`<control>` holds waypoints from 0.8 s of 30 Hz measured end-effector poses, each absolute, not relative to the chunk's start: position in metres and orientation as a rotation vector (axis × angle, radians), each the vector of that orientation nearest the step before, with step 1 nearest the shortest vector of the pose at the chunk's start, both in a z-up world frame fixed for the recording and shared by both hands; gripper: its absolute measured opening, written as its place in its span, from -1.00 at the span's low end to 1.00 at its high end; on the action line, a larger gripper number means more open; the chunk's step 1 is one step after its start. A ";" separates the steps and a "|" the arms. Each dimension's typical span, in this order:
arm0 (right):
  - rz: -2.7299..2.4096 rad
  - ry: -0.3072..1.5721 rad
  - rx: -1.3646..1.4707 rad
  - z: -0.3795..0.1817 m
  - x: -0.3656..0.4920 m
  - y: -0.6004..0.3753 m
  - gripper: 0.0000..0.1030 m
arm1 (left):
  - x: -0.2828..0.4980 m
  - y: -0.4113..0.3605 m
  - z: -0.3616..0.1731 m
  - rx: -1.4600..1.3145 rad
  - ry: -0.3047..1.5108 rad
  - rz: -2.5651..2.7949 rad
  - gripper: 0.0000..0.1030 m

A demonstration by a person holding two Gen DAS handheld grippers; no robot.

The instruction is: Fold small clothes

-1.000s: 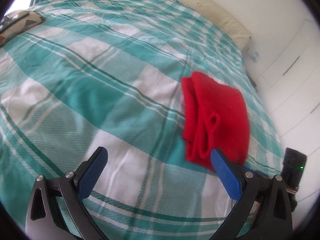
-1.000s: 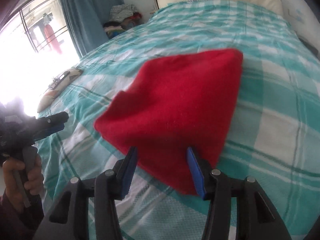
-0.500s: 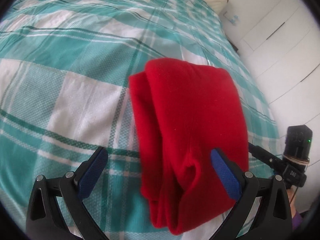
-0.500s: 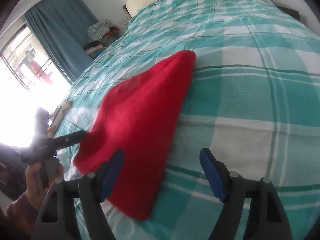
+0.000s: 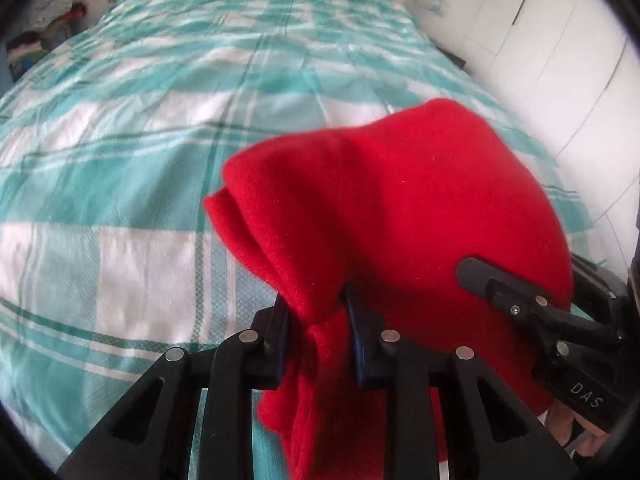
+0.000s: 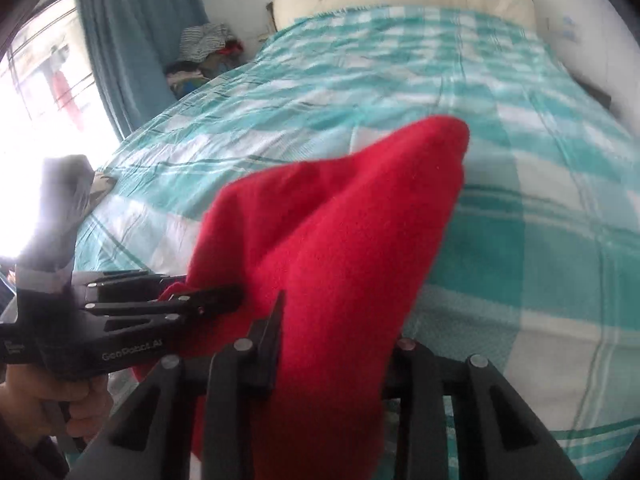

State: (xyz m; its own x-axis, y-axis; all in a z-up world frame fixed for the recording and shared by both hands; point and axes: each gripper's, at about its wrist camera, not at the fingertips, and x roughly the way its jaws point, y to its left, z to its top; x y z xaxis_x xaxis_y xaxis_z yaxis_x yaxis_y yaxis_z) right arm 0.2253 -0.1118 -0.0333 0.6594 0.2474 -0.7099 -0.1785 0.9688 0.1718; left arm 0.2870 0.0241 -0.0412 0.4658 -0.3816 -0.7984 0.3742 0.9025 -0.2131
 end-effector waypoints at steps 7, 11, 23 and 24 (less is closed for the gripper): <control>0.295 0.653 0.100 0.049 0.222 -0.136 -0.40 | 0.282 0.020 0.040 -0.043 0.809 -0.514 -0.43; 0.301 0.796 0.206 0.024 0.239 -0.171 -0.05 | 0.281 0.007 0.000 -0.006 0.908 -0.479 0.14; 0.072 0.899 0.109 -0.034 0.081 -0.217 0.94 | 0.115 0.004 -0.008 0.206 0.659 -0.224 1.00; 0.053 0.890 0.102 -0.031 0.069 -0.214 0.97 | 0.104 -0.002 -0.009 0.221 0.662 -0.195 1.00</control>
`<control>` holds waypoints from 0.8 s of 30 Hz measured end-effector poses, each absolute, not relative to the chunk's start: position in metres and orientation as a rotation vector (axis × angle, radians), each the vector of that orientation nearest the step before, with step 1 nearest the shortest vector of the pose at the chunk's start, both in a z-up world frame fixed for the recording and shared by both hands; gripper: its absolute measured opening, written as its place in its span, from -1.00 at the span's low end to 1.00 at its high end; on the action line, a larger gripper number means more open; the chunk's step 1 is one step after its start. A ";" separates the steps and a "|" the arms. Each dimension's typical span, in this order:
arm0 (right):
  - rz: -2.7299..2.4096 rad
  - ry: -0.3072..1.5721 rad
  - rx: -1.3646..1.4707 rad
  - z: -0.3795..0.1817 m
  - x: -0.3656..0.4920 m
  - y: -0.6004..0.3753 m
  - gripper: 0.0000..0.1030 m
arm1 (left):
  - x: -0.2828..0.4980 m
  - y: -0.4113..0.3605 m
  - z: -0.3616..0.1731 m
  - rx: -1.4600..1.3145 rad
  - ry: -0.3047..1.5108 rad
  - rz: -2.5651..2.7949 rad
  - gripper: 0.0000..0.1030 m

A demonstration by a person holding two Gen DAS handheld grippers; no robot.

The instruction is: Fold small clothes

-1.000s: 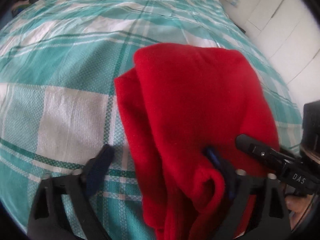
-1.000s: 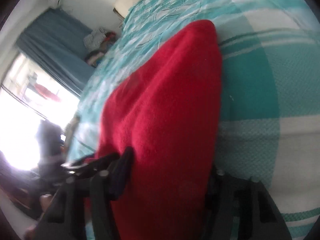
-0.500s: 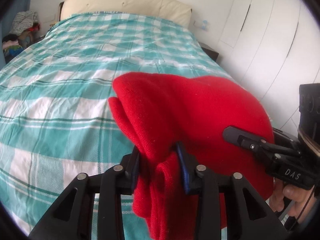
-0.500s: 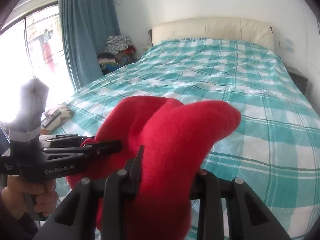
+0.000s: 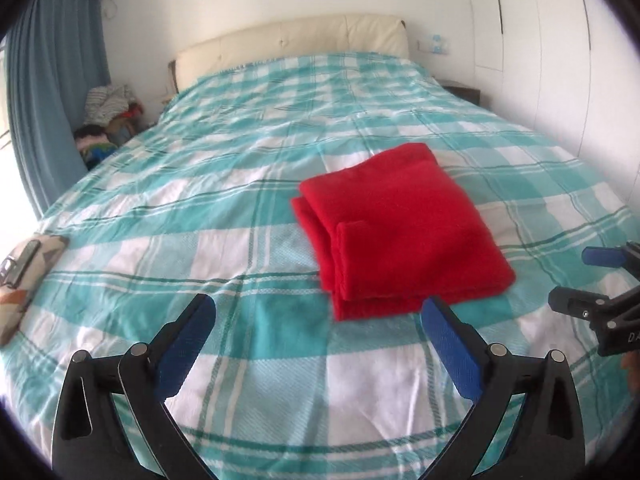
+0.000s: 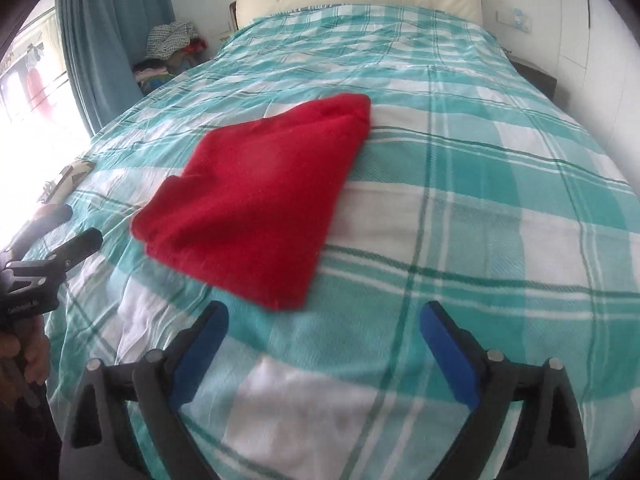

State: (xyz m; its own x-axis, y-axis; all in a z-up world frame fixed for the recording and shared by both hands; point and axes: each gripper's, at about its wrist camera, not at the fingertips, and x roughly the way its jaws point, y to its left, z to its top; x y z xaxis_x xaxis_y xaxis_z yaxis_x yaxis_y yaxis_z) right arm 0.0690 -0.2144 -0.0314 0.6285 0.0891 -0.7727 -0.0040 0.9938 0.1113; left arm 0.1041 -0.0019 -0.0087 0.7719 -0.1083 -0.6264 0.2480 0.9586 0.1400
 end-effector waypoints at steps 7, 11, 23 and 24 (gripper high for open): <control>-0.023 0.826 0.078 -0.011 0.011 -0.199 0.97 | 0.059 -0.022 -0.012 0.260 0.684 -0.035 1.00; -0.055 0.832 0.029 -0.005 -0.003 -0.190 0.98 | 0.056 -0.021 -0.010 0.235 0.765 -0.069 1.00; -0.077 0.785 -0.048 0.041 -0.020 -0.157 0.99 | 0.043 -0.003 0.007 0.179 0.852 -0.089 1.00; -0.084 0.787 -0.052 0.044 -0.021 -0.155 0.99 | 0.042 -0.002 0.011 0.175 0.846 -0.092 1.00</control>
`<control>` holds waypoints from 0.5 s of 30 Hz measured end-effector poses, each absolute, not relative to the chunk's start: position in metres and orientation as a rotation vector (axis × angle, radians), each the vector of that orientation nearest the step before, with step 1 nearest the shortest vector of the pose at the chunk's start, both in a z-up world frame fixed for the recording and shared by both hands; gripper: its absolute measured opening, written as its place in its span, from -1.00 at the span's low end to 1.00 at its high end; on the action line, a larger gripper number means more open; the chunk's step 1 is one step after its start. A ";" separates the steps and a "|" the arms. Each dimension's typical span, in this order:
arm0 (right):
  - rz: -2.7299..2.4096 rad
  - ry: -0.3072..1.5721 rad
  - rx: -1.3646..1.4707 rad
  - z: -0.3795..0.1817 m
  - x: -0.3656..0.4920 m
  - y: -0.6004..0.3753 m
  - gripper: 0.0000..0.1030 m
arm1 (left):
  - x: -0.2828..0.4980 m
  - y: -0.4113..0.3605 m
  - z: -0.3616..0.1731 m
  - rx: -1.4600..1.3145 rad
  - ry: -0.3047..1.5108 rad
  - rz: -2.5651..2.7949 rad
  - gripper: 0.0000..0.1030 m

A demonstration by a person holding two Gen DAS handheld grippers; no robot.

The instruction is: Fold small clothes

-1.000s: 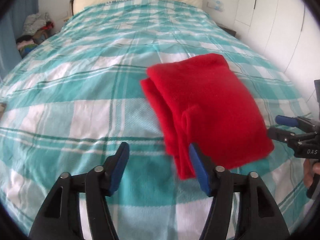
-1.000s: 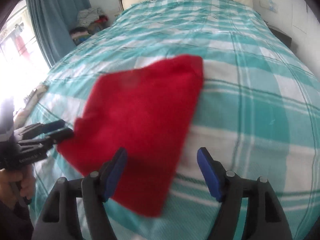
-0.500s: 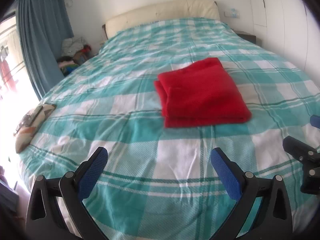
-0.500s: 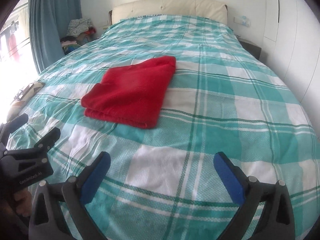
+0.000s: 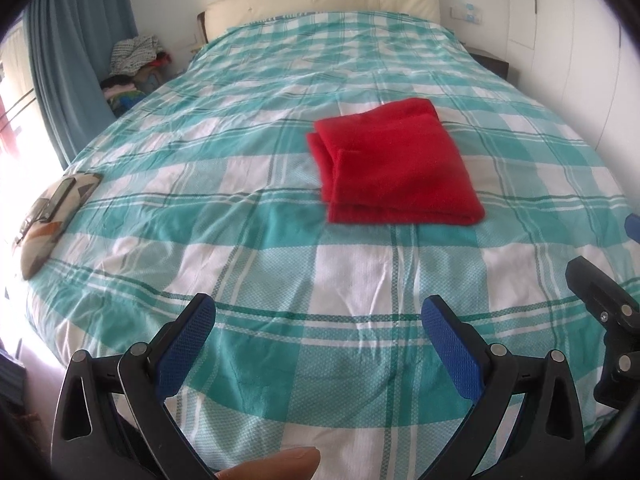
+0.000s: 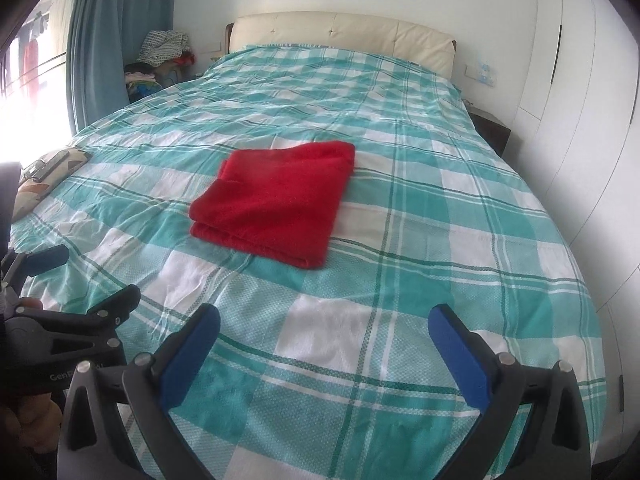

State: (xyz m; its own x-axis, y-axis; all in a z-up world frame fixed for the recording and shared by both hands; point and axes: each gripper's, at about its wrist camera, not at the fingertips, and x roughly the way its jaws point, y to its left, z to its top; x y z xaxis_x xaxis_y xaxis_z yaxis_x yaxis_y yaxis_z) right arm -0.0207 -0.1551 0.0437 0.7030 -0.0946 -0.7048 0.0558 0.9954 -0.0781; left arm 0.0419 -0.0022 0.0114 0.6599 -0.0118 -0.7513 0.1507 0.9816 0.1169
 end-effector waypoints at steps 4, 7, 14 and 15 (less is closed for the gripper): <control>-0.123 0.790 -0.078 0.055 -0.020 -0.148 0.99 | 0.038 0.000 0.030 0.167 0.822 -0.104 1.00; -0.126 0.788 -0.062 0.063 -0.020 -0.146 0.99 | 0.037 0.000 0.041 0.169 0.802 -0.099 1.00; -0.137 0.791 -0.072 0.069 -0.023 -0.146 0.99 | 0.038 -0.001 0.048 0.165 0.797 -0.102 1.00; -0.141 0.793 -0.074 0.068 -0.023 -0.147 0.99 | 0.037 -0.002 0.048 0.168 0.800 -0.102 1.00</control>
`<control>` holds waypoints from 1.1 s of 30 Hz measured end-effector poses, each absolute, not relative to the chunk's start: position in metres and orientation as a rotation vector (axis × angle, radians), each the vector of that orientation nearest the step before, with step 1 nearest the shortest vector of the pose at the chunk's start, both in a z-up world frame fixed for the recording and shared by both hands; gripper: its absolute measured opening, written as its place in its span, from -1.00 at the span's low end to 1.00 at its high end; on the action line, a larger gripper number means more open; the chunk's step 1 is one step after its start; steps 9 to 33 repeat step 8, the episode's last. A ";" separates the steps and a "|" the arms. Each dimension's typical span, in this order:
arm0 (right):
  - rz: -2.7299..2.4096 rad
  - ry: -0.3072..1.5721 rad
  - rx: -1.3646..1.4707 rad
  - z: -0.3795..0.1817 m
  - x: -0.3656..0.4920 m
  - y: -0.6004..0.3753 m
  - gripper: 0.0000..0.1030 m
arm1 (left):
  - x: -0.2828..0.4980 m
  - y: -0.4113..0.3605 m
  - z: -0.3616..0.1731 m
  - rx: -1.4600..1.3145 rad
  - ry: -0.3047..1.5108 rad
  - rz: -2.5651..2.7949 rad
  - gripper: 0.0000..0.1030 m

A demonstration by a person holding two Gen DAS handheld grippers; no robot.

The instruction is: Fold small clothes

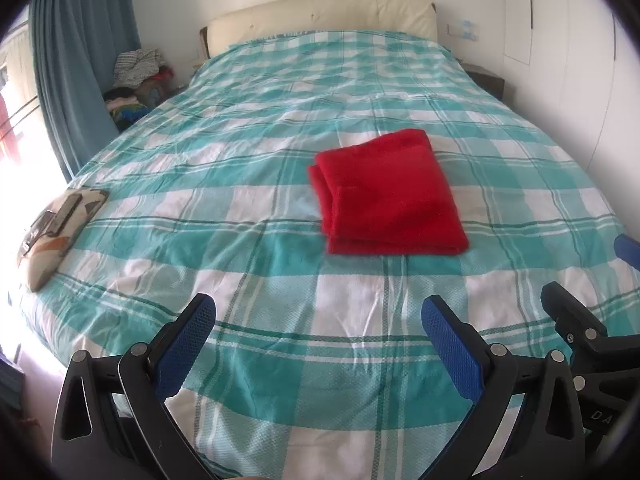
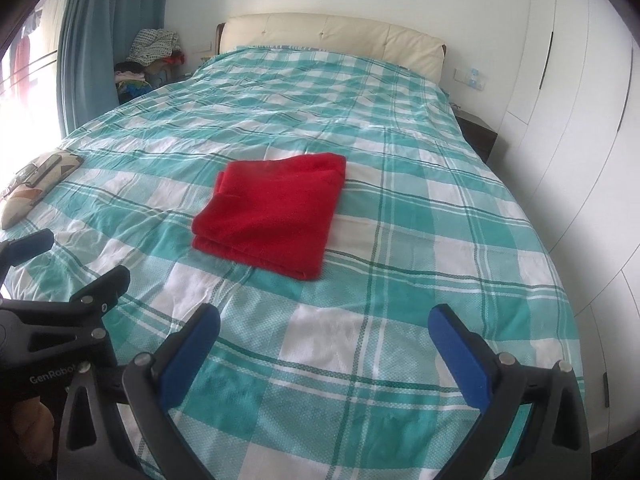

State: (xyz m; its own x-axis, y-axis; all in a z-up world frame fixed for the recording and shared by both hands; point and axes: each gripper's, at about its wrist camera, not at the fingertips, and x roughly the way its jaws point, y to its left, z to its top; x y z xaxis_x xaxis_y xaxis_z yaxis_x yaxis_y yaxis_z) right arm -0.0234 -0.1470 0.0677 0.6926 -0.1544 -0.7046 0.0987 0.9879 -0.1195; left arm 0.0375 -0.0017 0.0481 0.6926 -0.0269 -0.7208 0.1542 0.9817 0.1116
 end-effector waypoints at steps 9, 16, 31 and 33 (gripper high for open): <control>-0.142 0.818 -0.061 0.060 -0.025 -0.155 0.99 | 0.033 -0.008 0.046 0.155 0.784 -0.104 1.00; -0.142 0.818 -0.061 0.060 -0.025 -0.155 0.99 | 0.033 -0.008 0.046 0.155 0.784 -0.104 1.00; -0.142 0.818 -0.061 0.060 -0.025 -0.155 0.99 | 0.033 -0.008 0.046 0.155 0.784 -0.104 1.00; -0.142 0.818 -0.061 0.060 -0.025 -0.155 0.99 | 0.033 -0.008 0.046 0.155 0.784 -0.104 1.00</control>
